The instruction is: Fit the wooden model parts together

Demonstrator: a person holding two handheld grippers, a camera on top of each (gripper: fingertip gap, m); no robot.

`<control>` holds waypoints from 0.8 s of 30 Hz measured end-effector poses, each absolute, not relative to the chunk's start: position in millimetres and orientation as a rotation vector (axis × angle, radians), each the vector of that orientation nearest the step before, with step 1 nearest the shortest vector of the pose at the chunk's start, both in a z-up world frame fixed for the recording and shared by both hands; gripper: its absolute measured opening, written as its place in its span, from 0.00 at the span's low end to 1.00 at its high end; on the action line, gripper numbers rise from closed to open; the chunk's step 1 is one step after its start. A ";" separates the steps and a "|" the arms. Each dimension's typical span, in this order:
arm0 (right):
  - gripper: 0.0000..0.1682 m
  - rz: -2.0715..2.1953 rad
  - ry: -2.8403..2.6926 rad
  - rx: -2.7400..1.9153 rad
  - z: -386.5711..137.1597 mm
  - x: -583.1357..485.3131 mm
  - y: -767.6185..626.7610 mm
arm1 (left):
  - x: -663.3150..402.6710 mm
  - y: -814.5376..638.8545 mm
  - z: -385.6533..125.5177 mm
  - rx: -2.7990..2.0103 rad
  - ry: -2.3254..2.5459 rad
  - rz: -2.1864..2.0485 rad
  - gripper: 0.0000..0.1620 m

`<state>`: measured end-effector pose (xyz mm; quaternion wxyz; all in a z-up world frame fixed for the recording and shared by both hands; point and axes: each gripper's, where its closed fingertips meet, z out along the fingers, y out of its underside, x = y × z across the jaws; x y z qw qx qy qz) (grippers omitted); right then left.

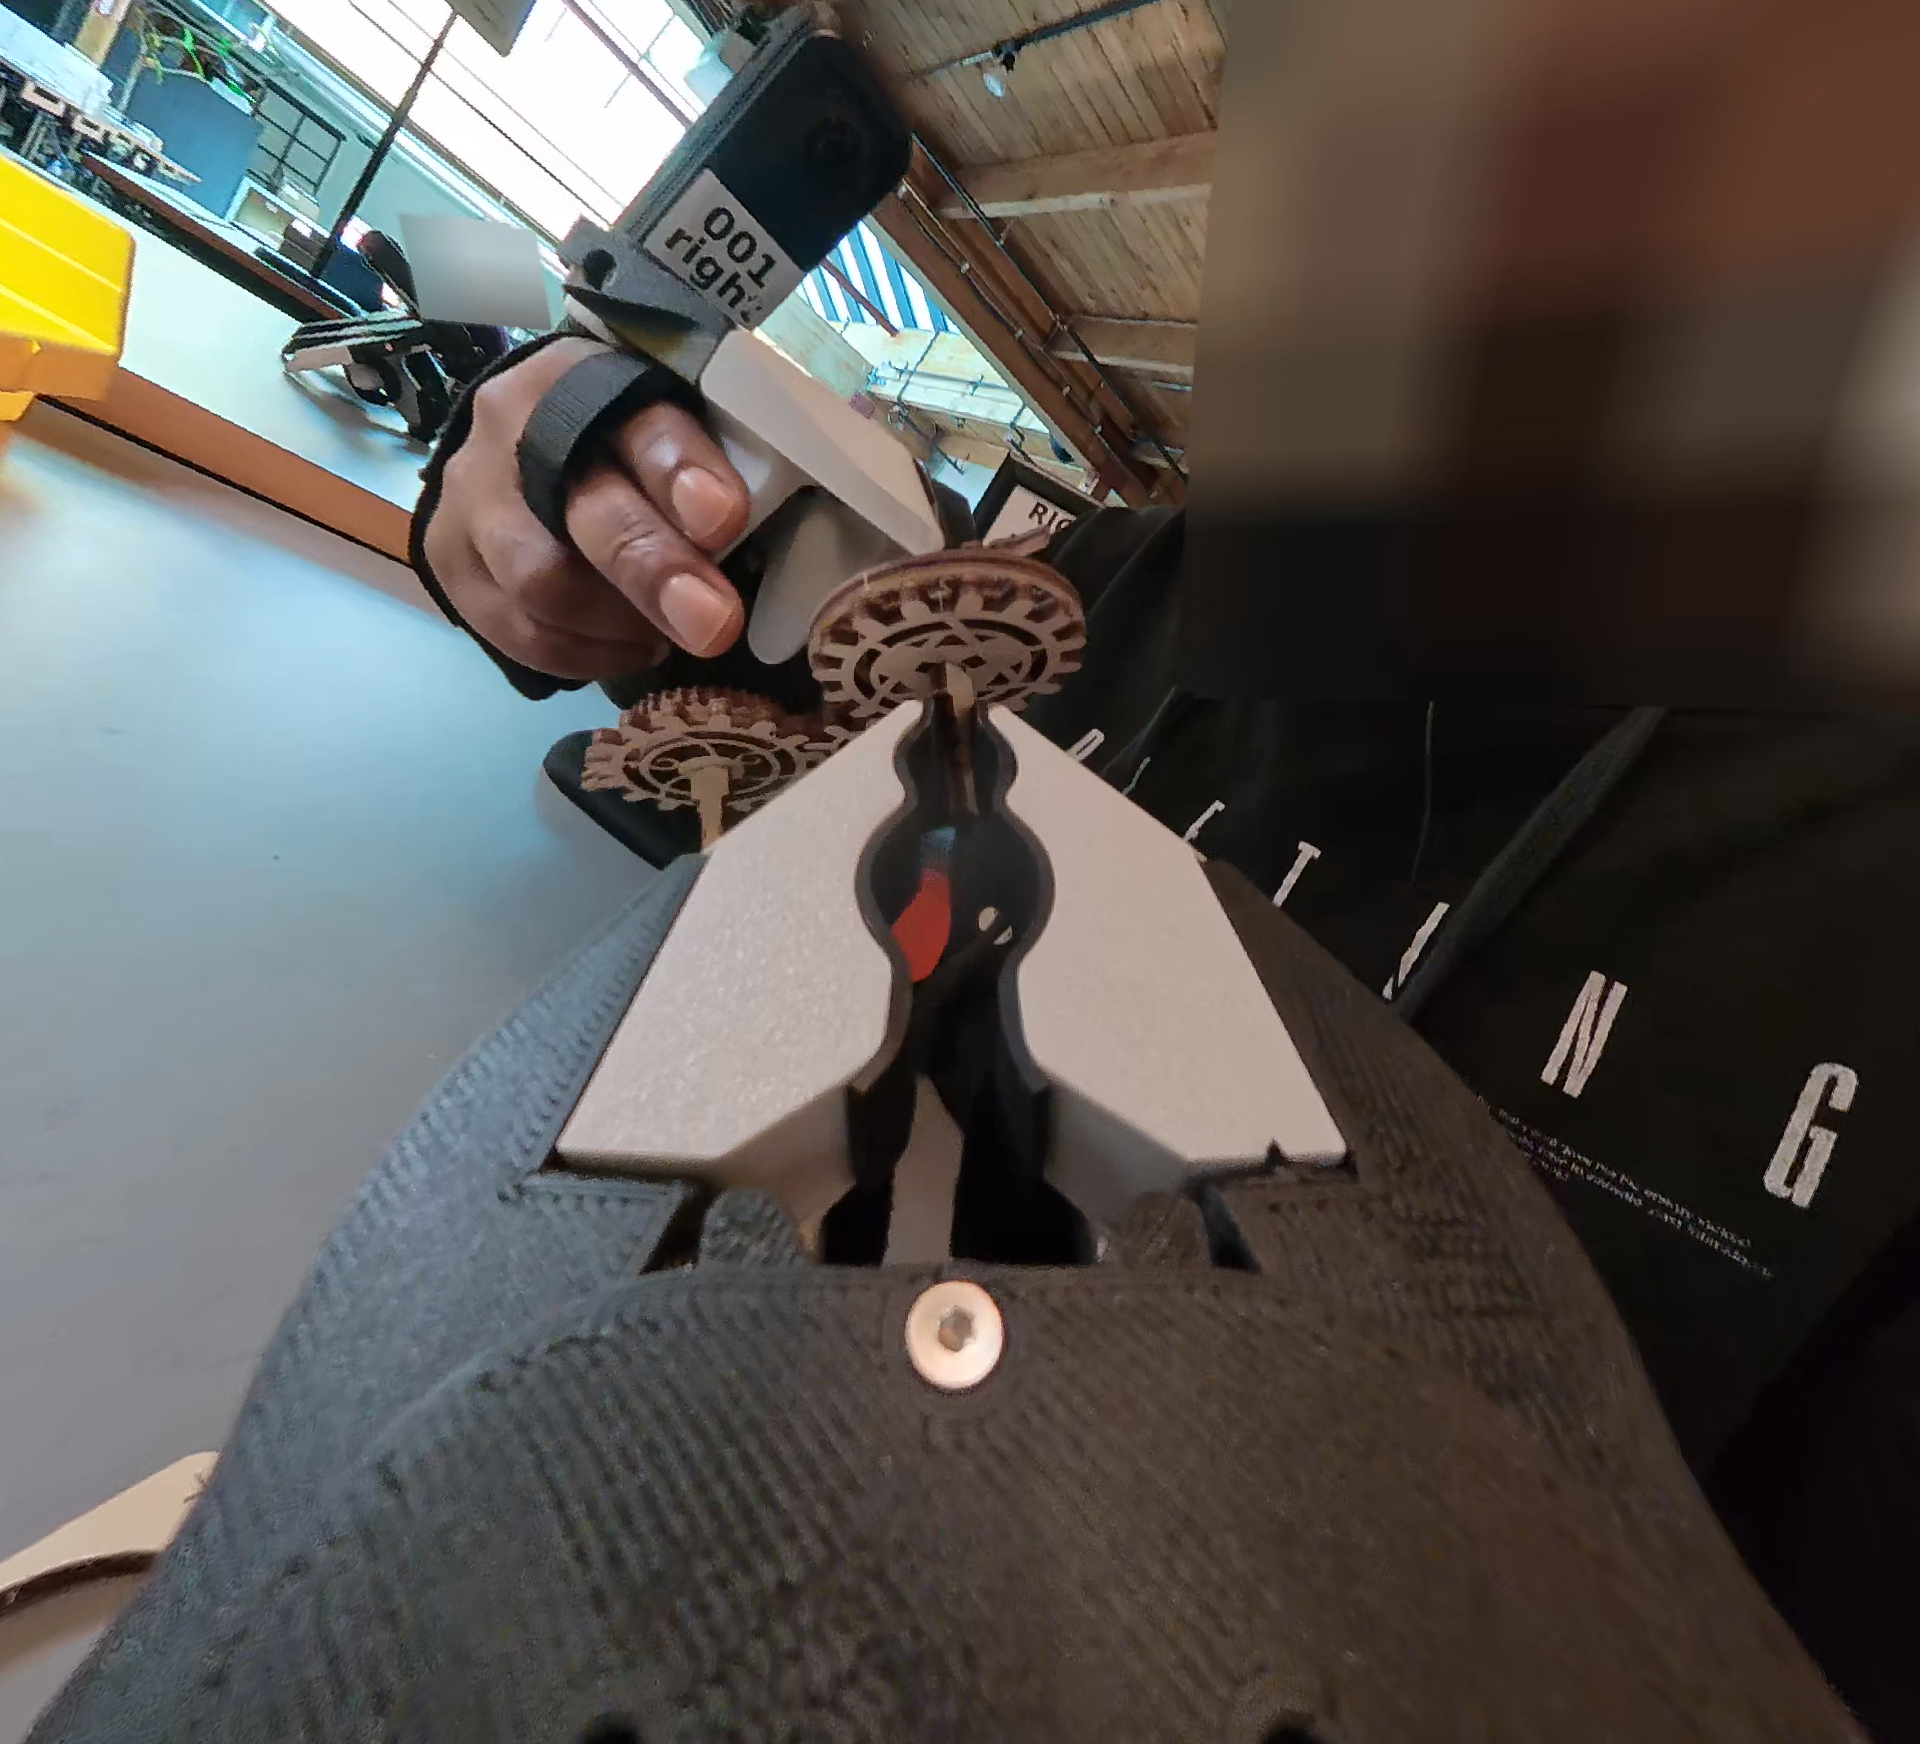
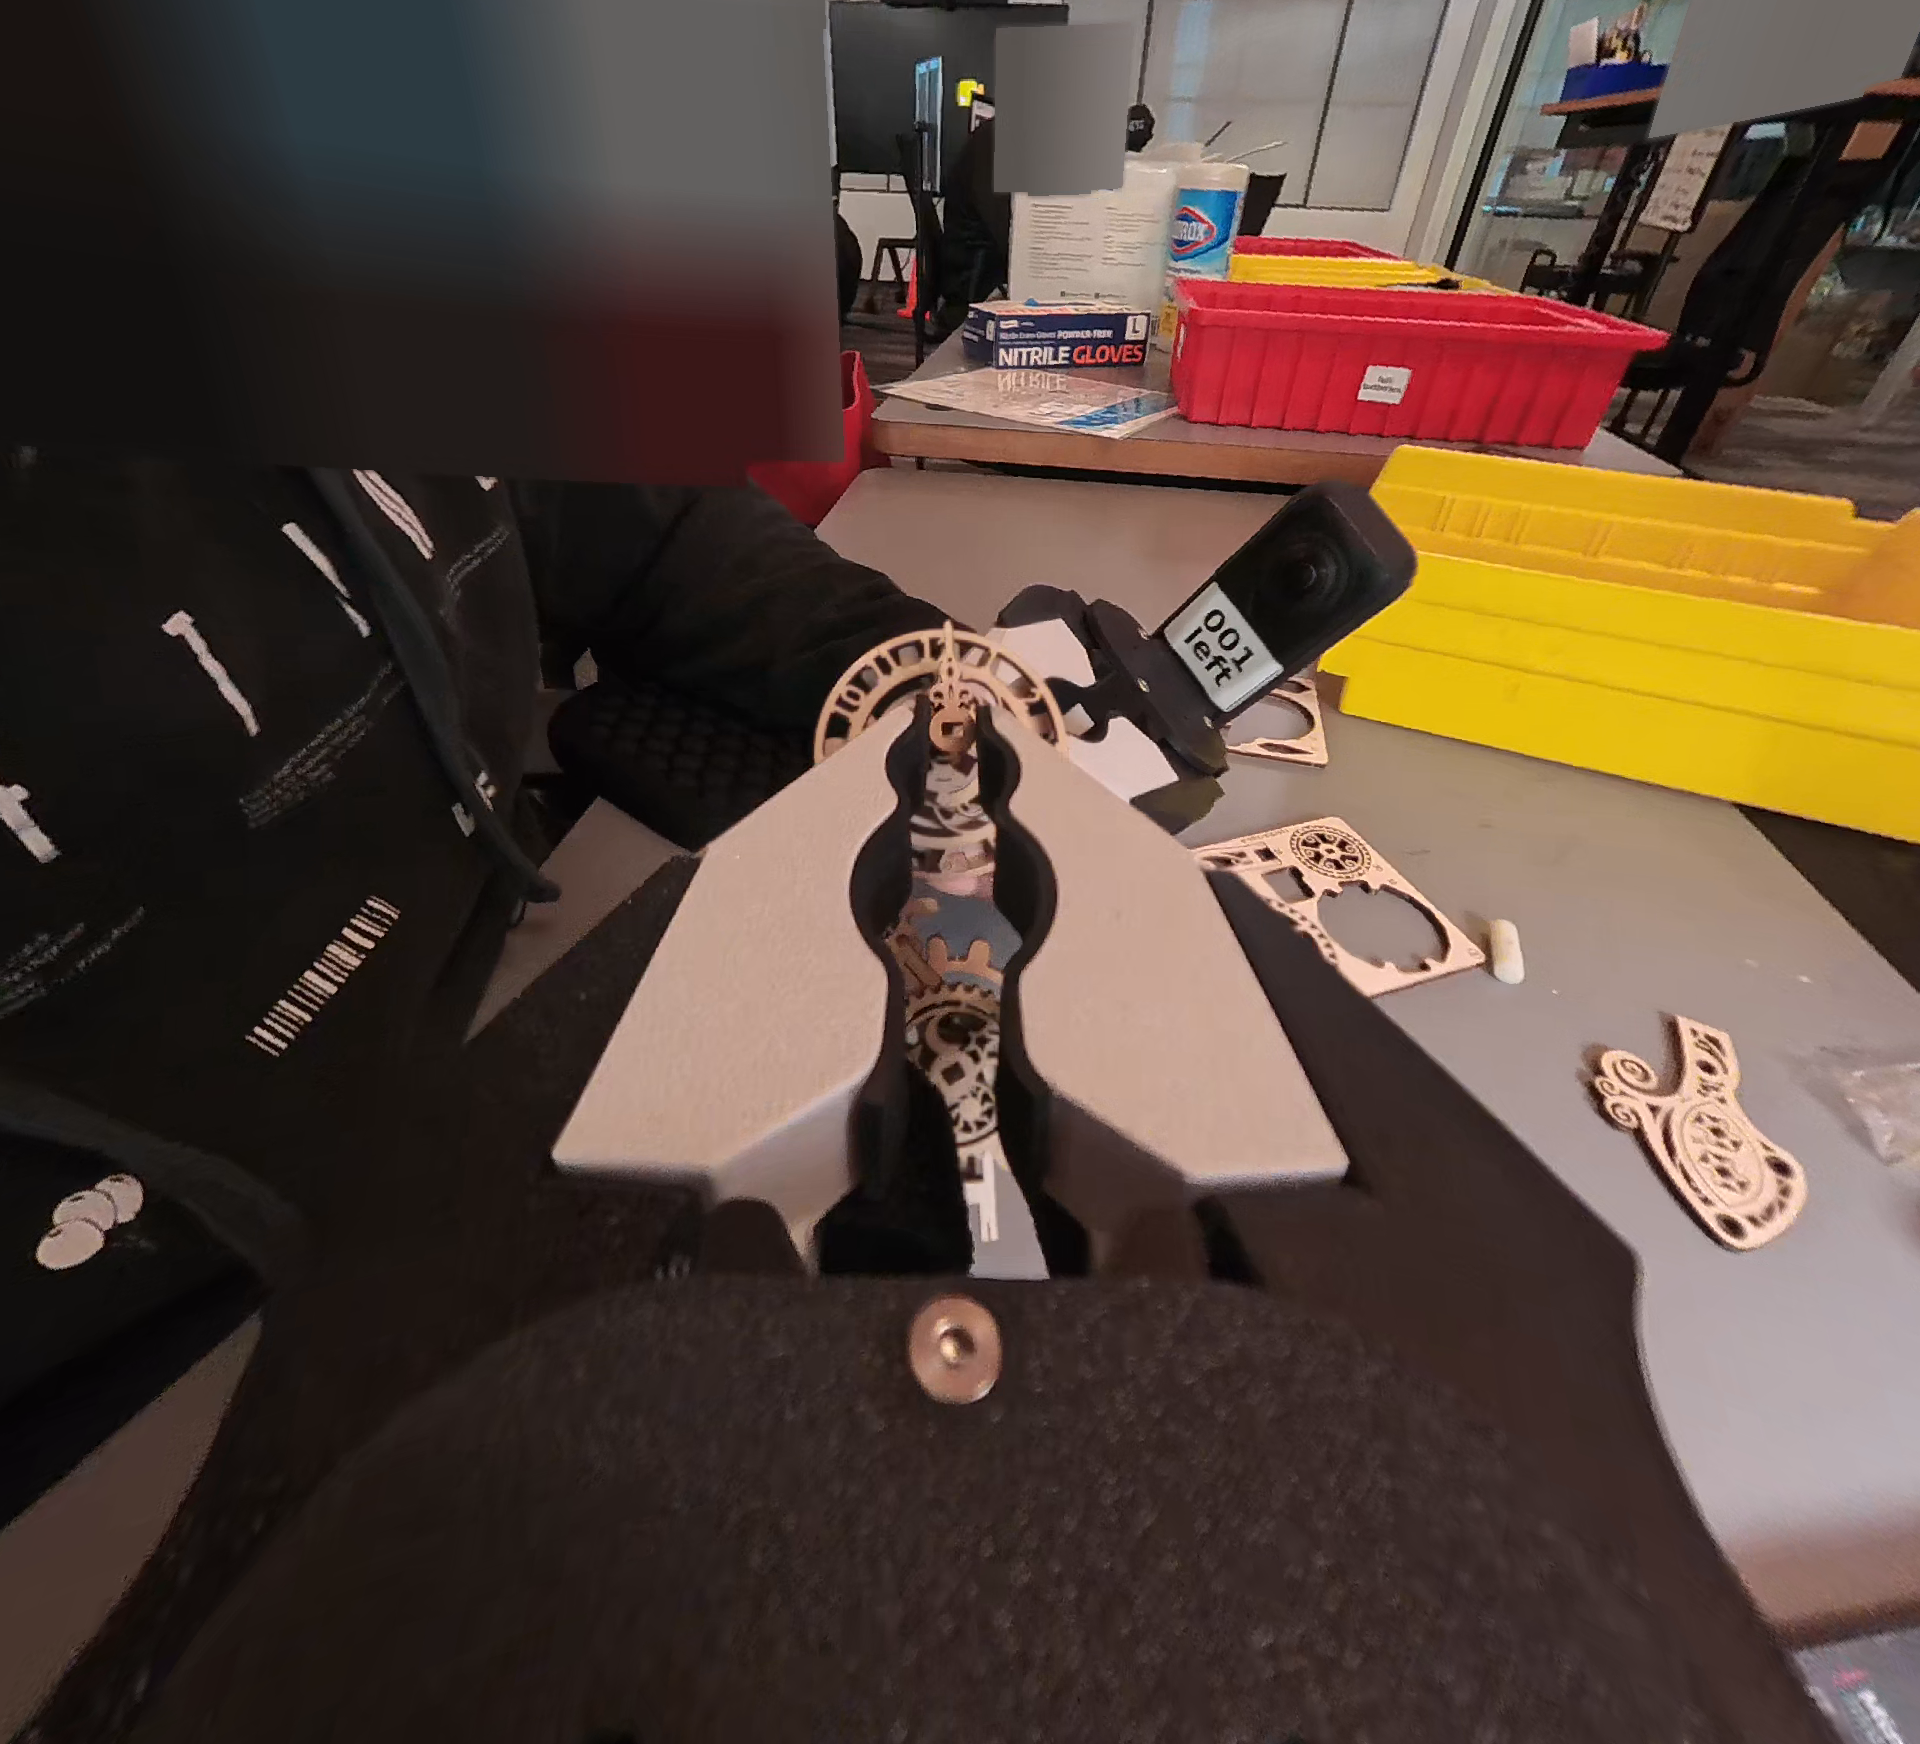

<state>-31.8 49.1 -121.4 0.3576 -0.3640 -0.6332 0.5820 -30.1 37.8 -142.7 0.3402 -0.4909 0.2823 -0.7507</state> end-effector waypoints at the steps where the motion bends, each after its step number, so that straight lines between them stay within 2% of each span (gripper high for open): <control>1: 0.04 1.508 -1.645 -0.927 -121.6 -30.7 46.2 | -29.1 36.2 -142.9 -1.274 0.749 -1.949 0.03; 24: 0.04 1.285 -1.721 -0.766 -118.3 -28.8 21.2 | -29.8 16.3 -139.4 -1.160 0.879 -1.959 0.02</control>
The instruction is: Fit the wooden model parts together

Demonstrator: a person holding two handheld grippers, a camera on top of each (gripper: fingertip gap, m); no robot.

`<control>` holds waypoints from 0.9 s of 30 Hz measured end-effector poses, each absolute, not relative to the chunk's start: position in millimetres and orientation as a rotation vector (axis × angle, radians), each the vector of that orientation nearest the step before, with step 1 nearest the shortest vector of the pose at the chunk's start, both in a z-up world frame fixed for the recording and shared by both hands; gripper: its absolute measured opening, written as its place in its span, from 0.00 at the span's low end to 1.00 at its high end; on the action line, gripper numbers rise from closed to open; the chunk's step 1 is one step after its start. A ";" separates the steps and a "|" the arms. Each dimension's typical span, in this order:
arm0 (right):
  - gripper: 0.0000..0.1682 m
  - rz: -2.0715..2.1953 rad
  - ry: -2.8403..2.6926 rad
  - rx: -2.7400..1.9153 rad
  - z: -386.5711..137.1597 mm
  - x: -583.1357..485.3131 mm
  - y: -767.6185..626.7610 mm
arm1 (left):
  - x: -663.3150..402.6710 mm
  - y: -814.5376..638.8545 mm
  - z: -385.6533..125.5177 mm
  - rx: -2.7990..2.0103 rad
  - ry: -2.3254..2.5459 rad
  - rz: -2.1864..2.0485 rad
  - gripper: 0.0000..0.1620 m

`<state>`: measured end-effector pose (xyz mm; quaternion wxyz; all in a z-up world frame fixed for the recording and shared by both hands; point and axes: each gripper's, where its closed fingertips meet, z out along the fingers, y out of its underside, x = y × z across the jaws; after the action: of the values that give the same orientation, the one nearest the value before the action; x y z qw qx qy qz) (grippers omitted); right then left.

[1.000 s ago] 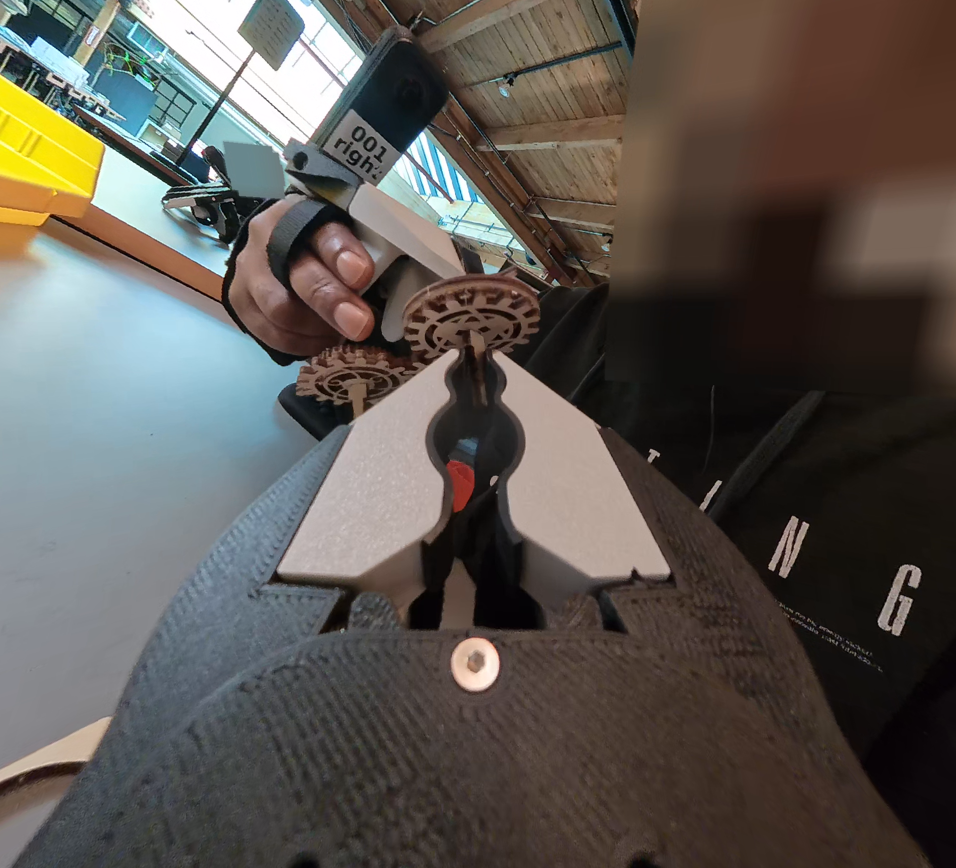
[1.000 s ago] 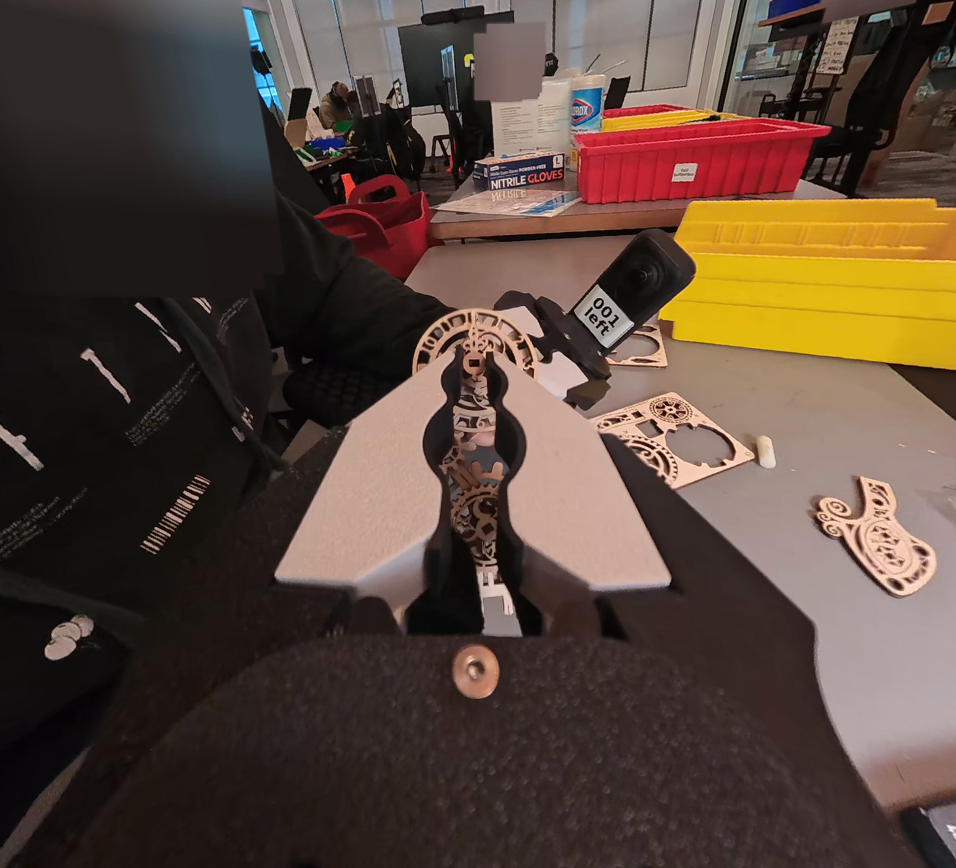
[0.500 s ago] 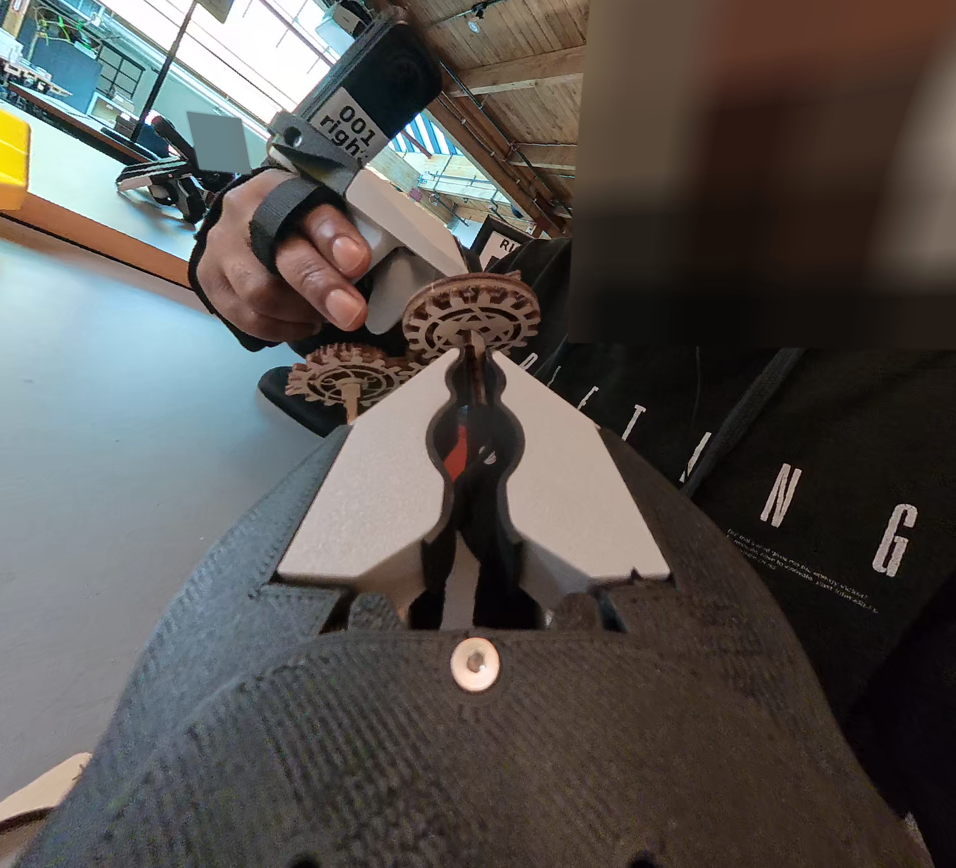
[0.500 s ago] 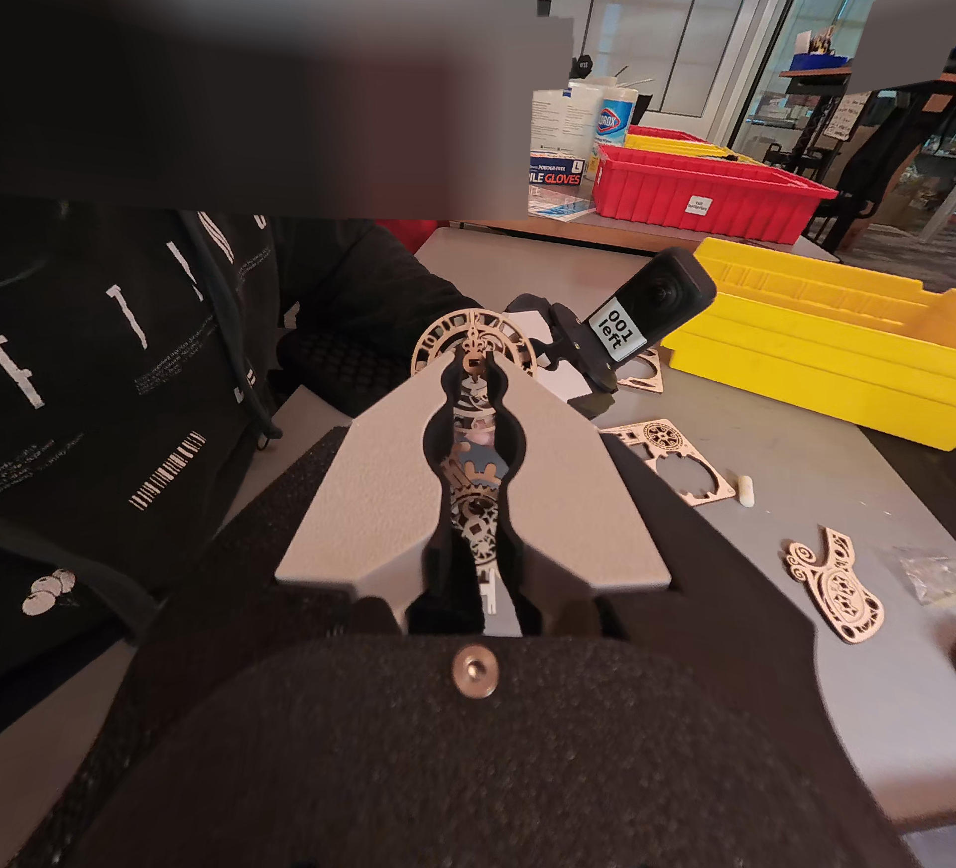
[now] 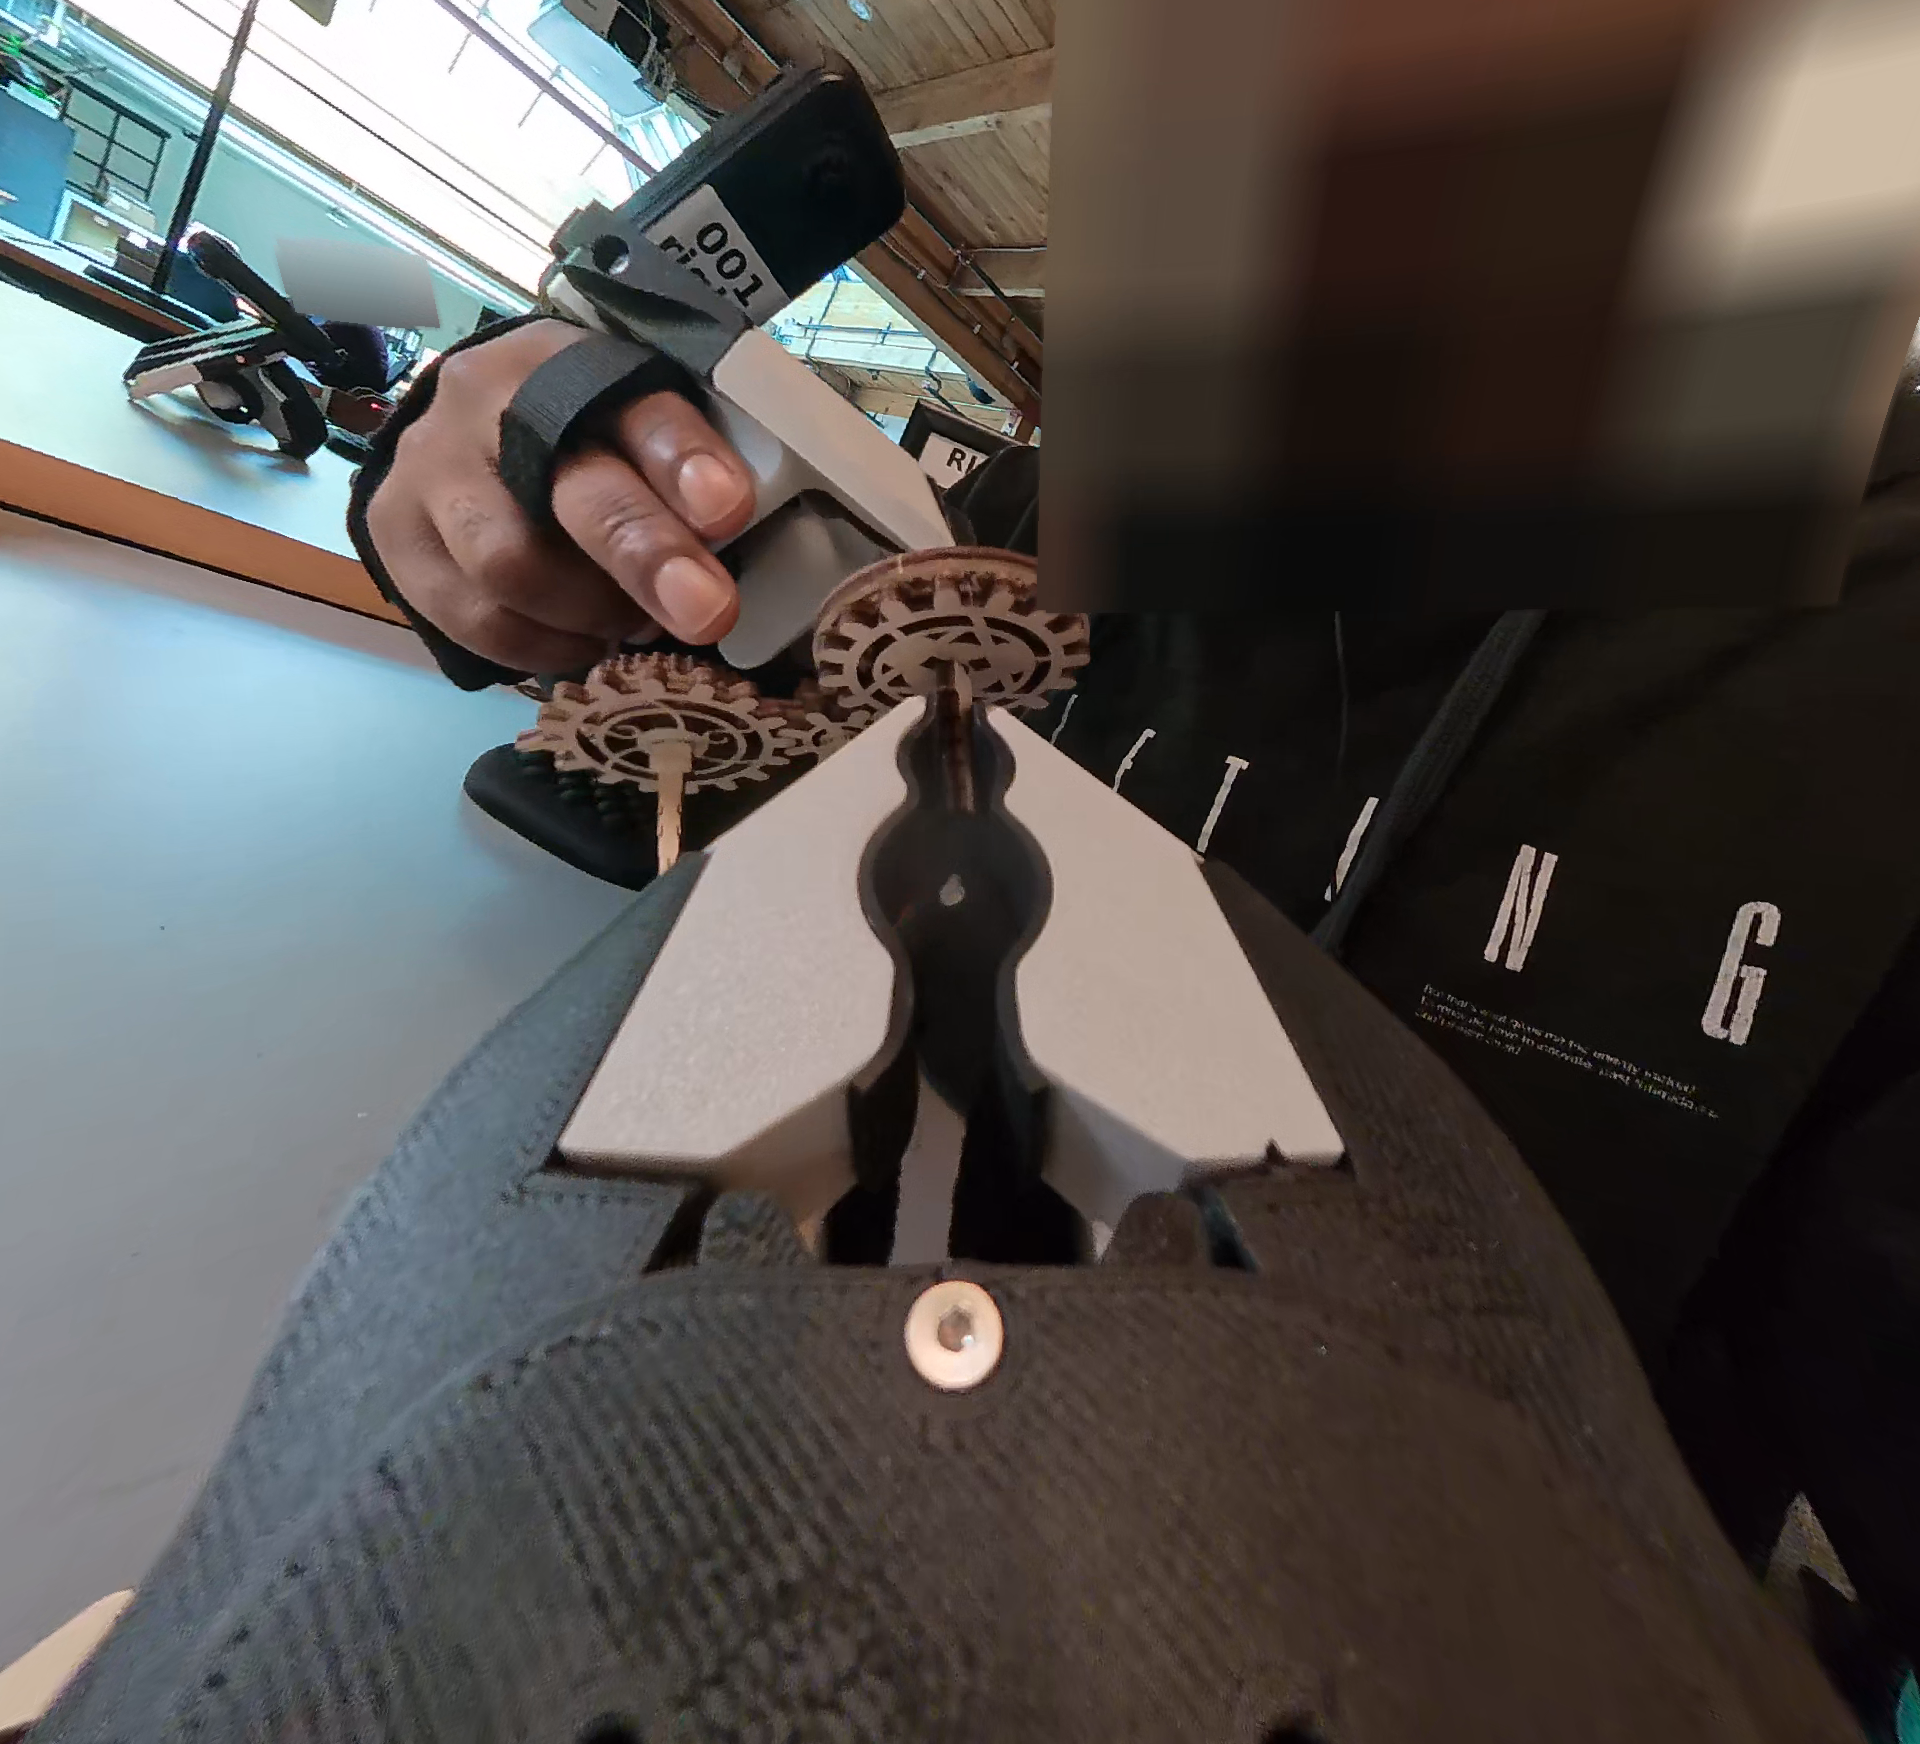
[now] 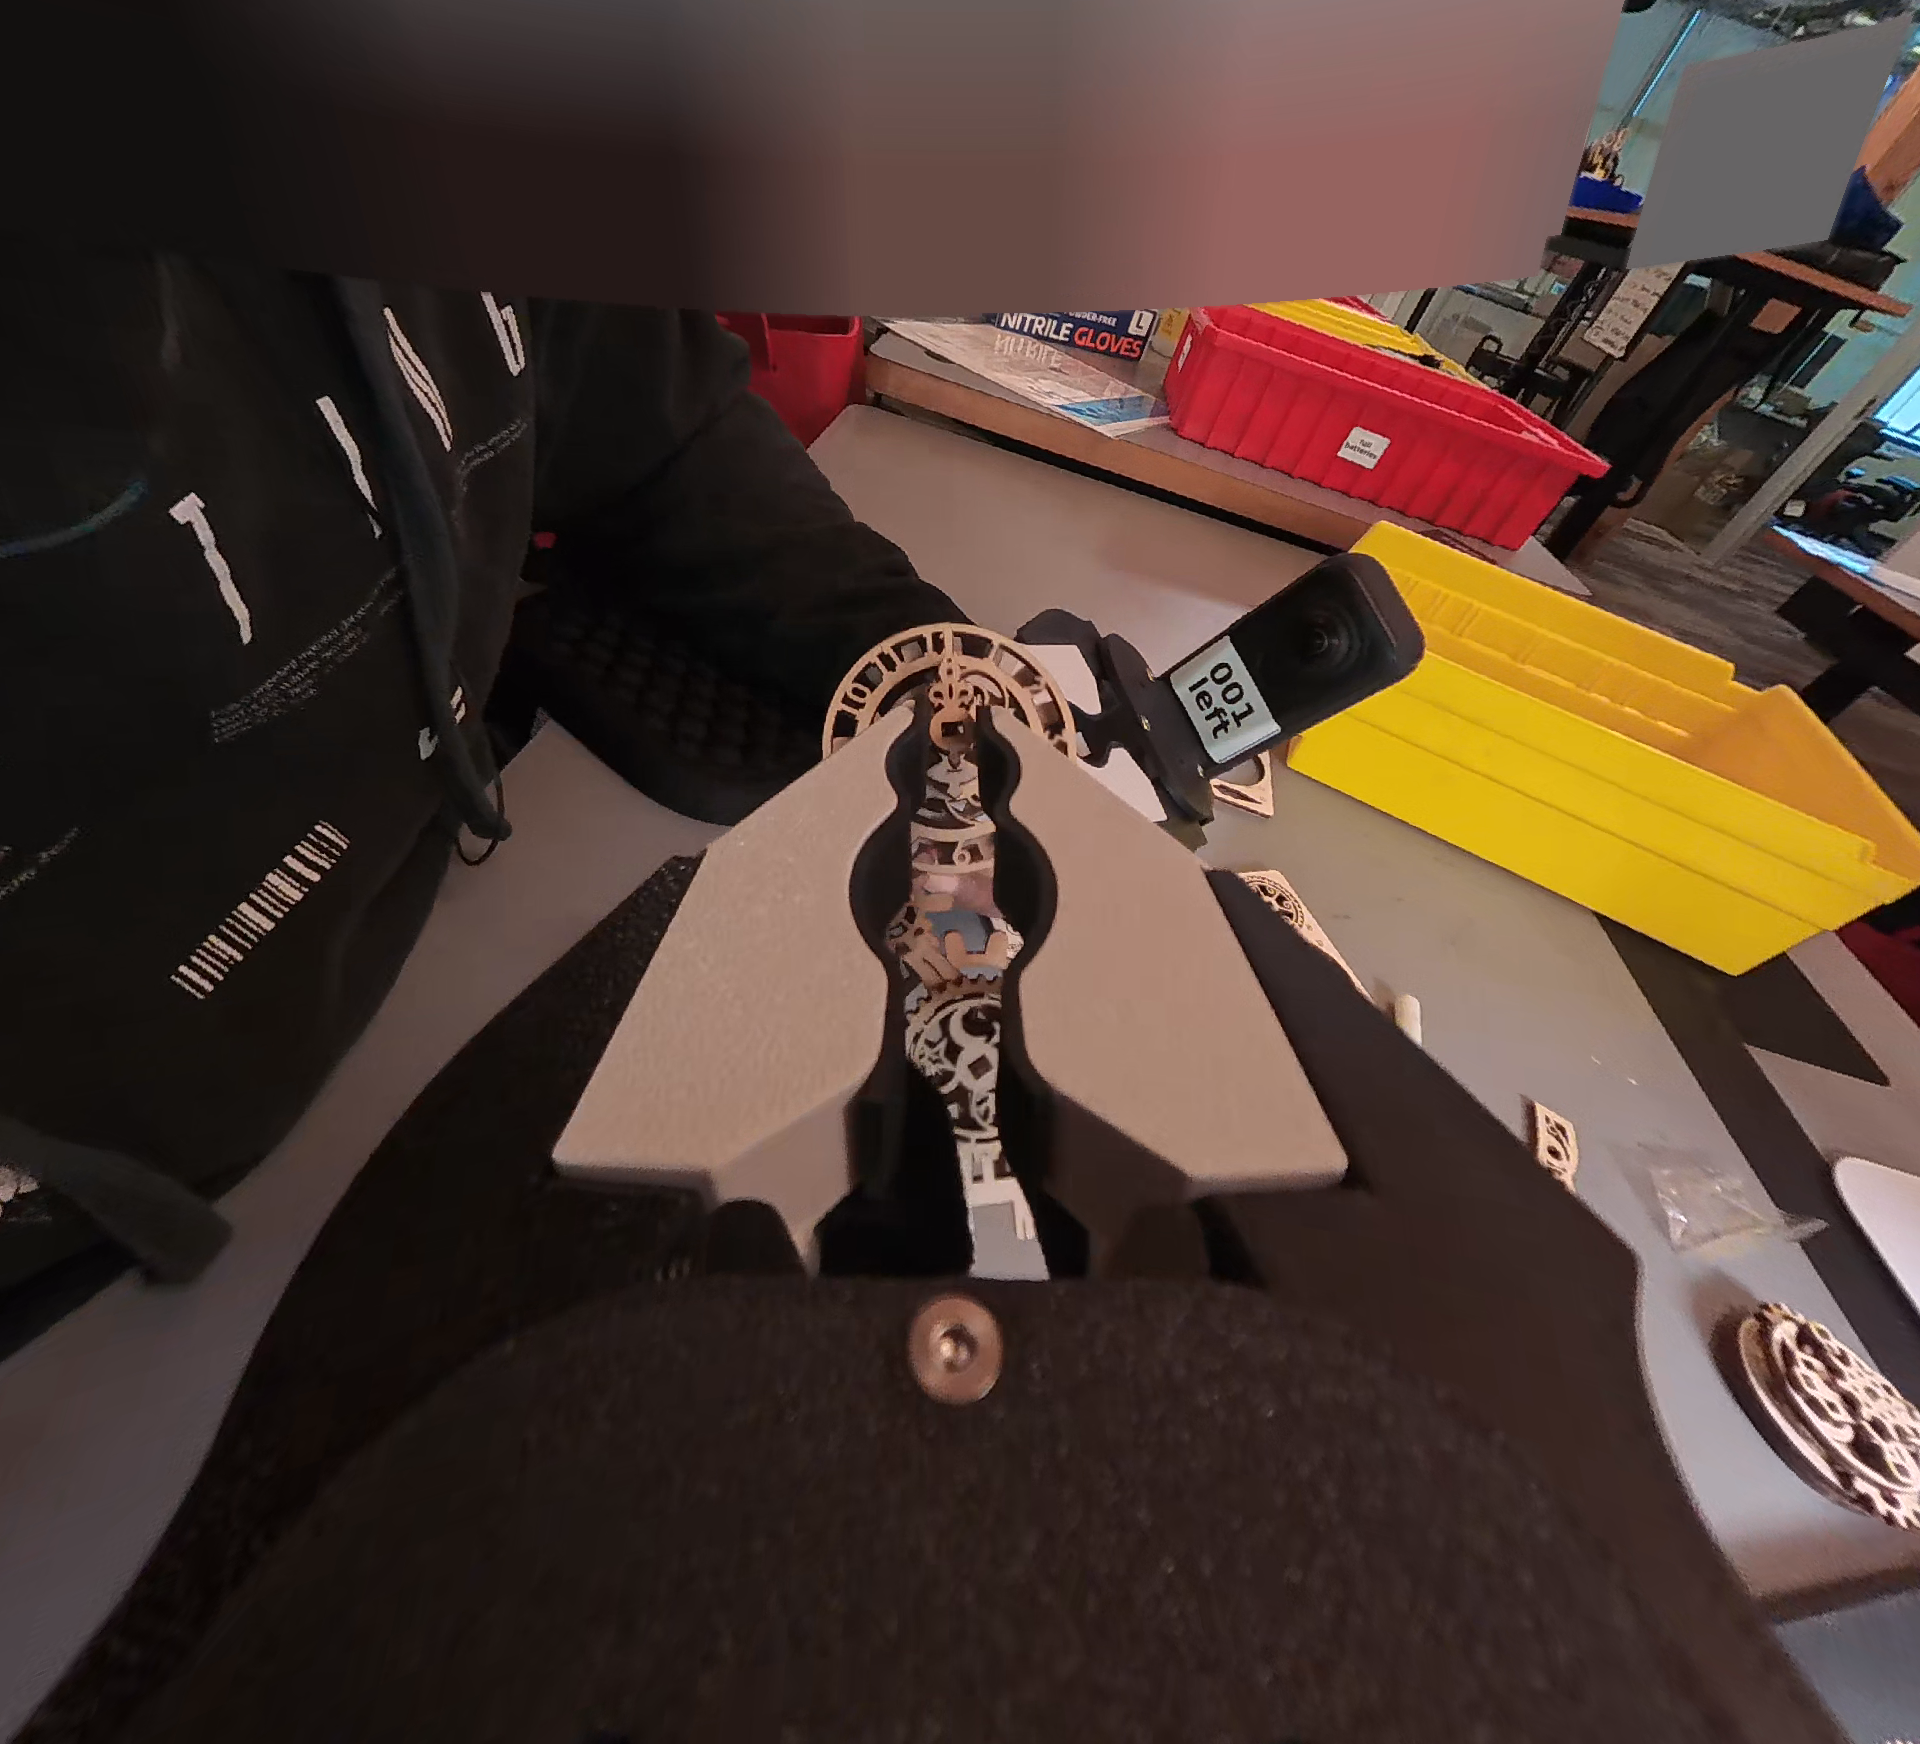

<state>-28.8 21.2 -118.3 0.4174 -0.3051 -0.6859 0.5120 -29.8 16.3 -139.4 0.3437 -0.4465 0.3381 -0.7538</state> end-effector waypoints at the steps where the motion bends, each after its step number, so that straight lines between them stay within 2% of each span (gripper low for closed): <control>1: 0.04 1.285 -1.721 -0.765 -118.1 -28.5 20.8 | -29.8 15.6 -139.2 -1.157 0.880 -1.961 0.02; 27: 0.04 1.310 -1.761 -0.743 -122.6 -23.6 14.1 | -25.5 10.2 -143.1 -1.191 0.924 -1.937 0.02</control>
<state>-23.6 14.1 -122.6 0.4005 -0.2937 -0.6964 0.5180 -25.5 10.2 -143.1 0.3369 -0.4567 0.3544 -0.7431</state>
